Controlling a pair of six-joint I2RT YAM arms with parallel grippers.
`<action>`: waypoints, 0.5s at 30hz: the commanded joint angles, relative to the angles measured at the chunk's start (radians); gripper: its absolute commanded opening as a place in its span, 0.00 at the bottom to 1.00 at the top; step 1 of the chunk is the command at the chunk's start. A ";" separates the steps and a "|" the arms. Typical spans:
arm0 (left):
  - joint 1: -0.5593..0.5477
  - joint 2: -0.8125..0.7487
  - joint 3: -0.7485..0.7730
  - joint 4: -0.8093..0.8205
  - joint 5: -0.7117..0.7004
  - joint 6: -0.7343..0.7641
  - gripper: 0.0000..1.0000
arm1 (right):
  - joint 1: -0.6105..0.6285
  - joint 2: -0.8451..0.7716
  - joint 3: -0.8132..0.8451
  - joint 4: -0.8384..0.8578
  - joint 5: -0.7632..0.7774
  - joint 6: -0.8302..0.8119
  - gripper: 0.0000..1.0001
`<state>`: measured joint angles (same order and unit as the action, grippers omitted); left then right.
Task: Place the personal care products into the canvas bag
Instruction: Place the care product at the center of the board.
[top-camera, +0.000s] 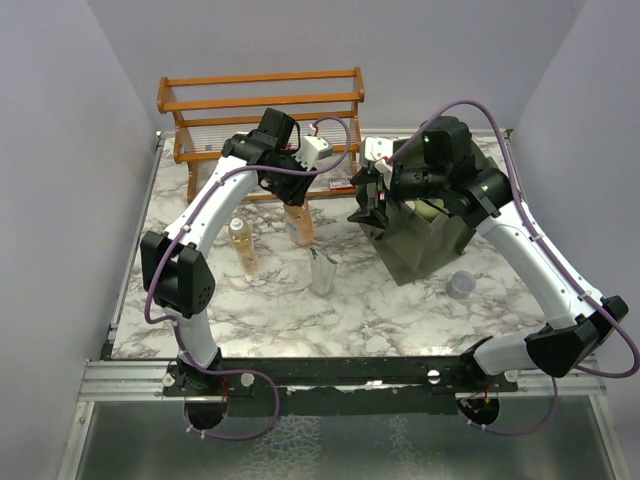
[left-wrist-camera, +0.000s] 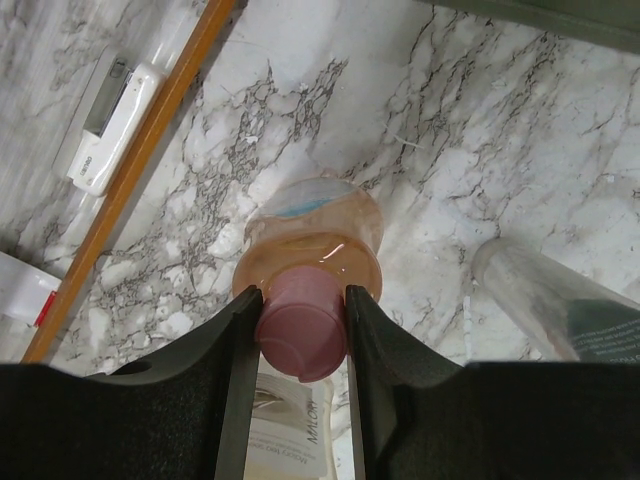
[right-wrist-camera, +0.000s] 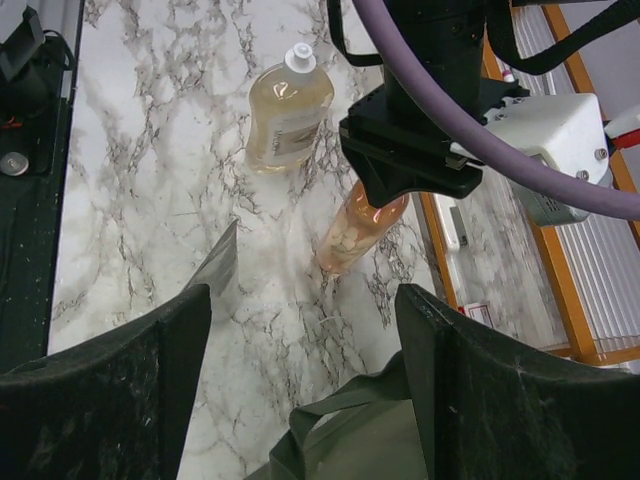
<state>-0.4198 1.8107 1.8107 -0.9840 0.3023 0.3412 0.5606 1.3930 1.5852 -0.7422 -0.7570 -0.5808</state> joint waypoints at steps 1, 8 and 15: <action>-0.011 -0.044 -0.014 0.074 0.006 -0.036 0.00 | -0.011 -0.009 -0.002 0.001 0.010 -0.005 0.74; -0.012 -0.083 -0.070 0.116 0.018 -0.046 0.26 | -0.021 0.010 0.000 0.004 0.016 -0.005 0.74; -0.012 -0.103 -0.076 0.119 0.024 -0.039 0.57 | -0.027 0.004 -0.015 0.013 0.026 -0.005 0.74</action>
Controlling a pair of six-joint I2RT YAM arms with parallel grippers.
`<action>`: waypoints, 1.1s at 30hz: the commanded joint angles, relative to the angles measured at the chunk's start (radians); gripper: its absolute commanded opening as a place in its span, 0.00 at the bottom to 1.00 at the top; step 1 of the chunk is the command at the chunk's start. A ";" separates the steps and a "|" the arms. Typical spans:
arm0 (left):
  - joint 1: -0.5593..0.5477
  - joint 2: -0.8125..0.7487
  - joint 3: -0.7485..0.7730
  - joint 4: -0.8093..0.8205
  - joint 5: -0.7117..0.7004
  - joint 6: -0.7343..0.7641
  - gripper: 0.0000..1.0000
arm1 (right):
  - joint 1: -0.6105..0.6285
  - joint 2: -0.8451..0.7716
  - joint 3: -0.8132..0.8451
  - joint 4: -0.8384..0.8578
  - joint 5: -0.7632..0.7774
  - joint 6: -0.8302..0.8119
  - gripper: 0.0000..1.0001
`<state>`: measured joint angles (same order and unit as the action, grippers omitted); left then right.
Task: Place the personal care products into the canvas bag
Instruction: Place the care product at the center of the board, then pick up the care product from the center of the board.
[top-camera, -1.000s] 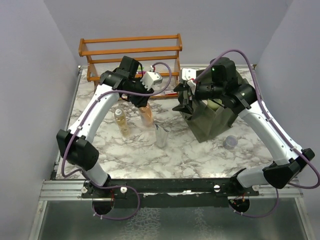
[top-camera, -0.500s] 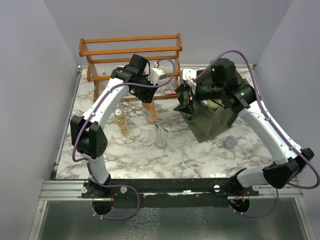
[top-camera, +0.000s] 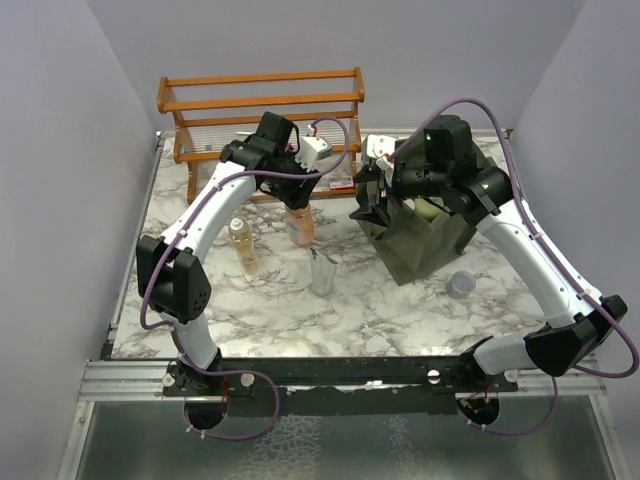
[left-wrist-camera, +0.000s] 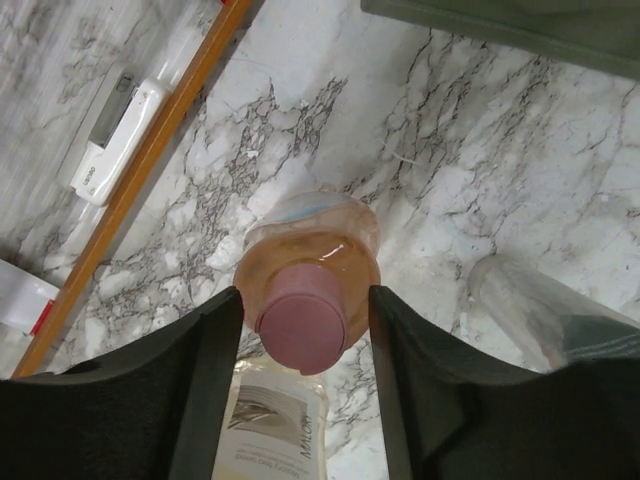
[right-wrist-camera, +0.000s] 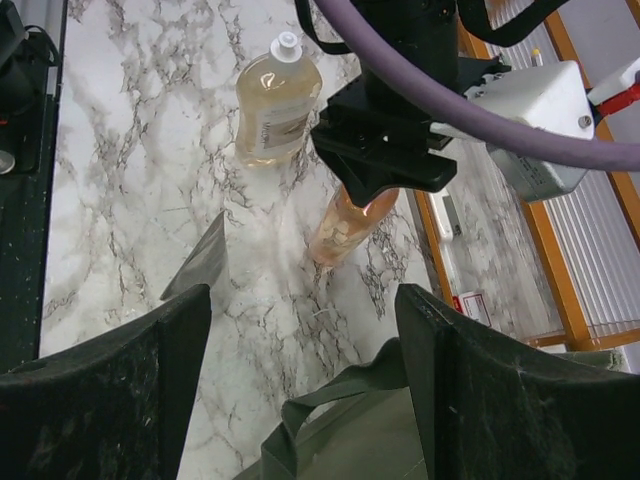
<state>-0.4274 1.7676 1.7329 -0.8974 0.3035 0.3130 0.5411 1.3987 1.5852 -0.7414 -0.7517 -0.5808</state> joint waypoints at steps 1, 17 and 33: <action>-0.004 -0.064 0.002 0.034 0.020 -0.009 0.61 | -0.009 -0.005 -0.017 0.013 0.020 -0.005 0.74; 0.031 -0.211 0.033 0.166 -0.111 -0.014 0.99 | -0.014 -0.003 0.013 0.053 0.001 0.068 0.74; 0.320 -0.359 -0.017 0.325 -0.158 -0.255 0.99 | 0.107 0.305 0.258 0.156 0.187 0.261 0.77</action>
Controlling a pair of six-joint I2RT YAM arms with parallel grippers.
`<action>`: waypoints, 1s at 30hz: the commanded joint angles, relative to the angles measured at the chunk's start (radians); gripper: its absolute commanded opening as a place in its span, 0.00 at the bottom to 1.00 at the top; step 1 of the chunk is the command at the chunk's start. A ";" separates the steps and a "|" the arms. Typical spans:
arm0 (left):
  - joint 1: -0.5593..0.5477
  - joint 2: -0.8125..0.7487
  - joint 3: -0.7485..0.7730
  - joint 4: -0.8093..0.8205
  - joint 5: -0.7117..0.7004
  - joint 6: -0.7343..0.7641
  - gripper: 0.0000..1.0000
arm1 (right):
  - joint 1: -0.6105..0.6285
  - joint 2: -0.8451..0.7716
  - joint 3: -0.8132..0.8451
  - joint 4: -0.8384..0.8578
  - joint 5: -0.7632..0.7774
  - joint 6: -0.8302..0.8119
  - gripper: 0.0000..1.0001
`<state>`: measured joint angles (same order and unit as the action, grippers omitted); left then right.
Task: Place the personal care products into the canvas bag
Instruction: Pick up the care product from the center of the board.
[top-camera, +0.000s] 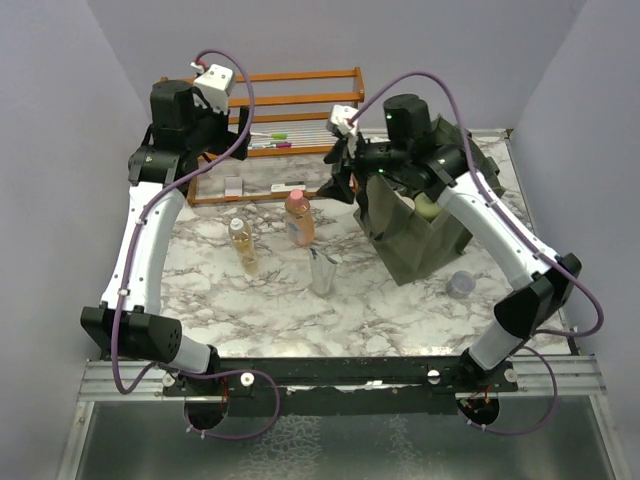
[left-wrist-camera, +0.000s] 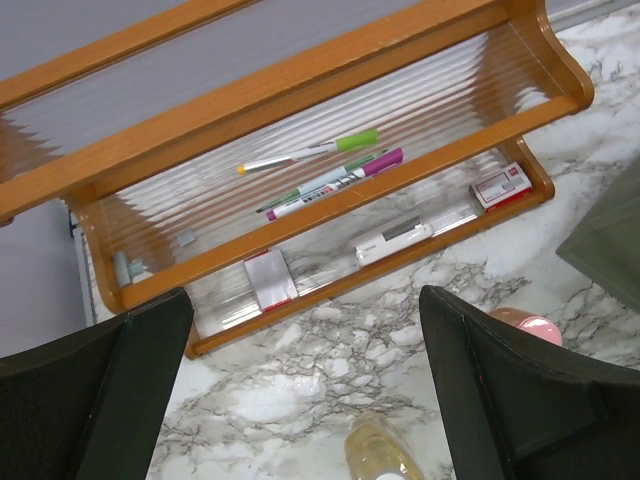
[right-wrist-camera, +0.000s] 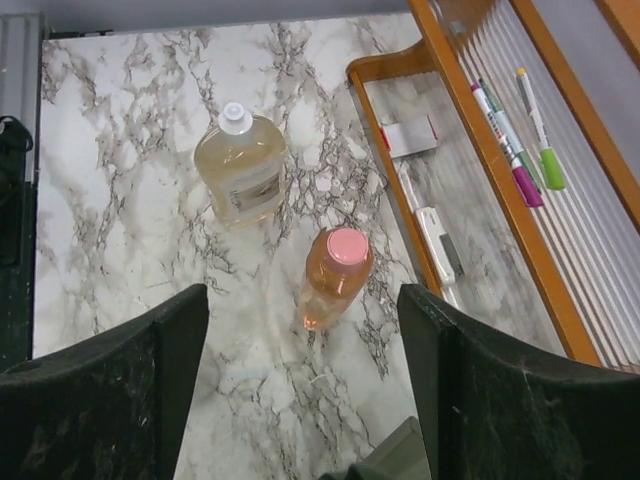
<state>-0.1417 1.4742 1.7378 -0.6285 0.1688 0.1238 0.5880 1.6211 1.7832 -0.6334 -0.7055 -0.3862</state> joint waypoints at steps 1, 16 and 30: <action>0.041 -0.075 -0.029 0.060 -0.026 -0.067 0.99 | 0.076 0.103 0.068 0.055 0.173 0.067 0.77; 0.094 -0.162 -0.085 0.096 -0.015 -0.069 0.99 | 0.188 0.360 0.088 0.124 0.486 0.099 0.91; 0.102 -0.174 -0.116 0.111 0.016 -0.067 0.99 | 0.189 0.438 0.061 0.143 0.505 0.141 0.86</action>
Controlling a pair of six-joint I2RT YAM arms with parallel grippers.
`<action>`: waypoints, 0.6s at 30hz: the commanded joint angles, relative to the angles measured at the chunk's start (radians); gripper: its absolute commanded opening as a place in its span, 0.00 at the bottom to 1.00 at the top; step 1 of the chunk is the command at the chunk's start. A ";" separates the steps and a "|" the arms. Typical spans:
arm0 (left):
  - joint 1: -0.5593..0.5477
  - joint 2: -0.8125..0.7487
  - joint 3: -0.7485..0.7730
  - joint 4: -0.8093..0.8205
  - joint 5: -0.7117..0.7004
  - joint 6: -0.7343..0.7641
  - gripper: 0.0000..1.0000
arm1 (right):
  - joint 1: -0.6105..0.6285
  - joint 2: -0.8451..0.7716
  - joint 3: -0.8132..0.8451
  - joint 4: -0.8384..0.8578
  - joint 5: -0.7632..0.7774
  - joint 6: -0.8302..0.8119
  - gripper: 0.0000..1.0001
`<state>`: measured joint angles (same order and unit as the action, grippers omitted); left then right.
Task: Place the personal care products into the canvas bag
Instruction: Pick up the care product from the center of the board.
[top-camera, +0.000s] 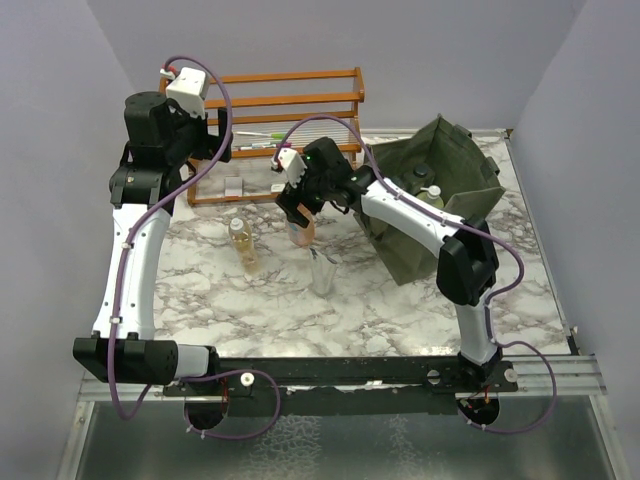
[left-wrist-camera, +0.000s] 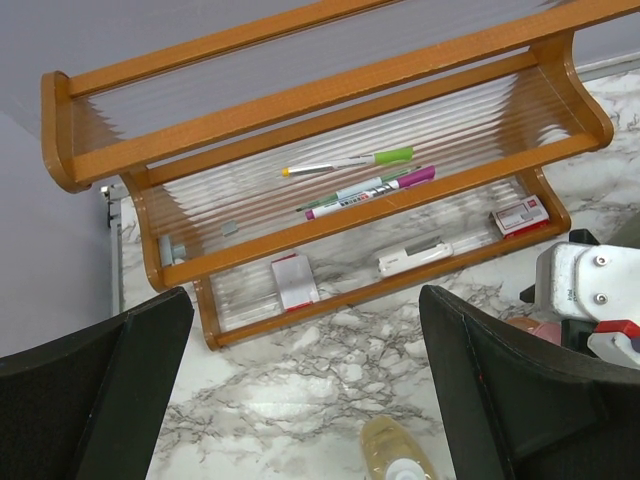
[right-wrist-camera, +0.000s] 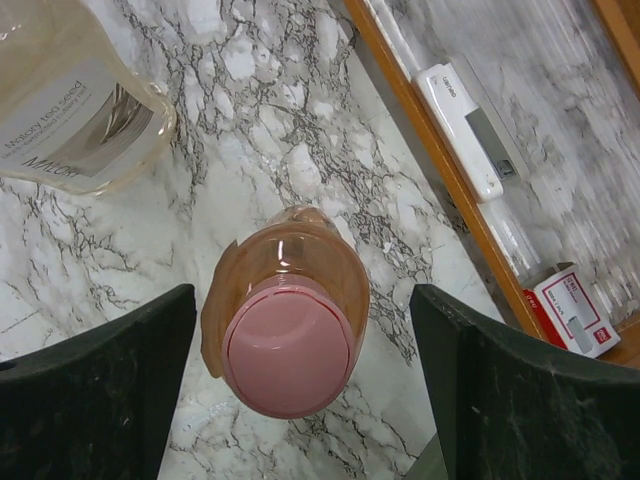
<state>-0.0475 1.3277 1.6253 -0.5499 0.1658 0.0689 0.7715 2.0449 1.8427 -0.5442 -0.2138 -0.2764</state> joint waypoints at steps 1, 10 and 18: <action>0.008 -0.028 -0.004 0.032 0.021 -0.012 0.99 | 0.006 0.015 -0.003 0.059 0.008 0.037 0.85; 0.009 -0.037 -0.025 0.039 0.029 -0.008 0.99 | 0.006 0.024 -0.029 0.103 0.005 0.067 0.78; 0.009 -0.044 -0.041 0.045 0.033 -0.008 0.99 | 0.006 0.036 -0.049 0.112 0.000 0.082 0.75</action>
<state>-0.0456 1.3136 1.5986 -0.5381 0.1730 0.0689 0.7715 2.0575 1.8095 -0.4671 -0.2142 -0.2142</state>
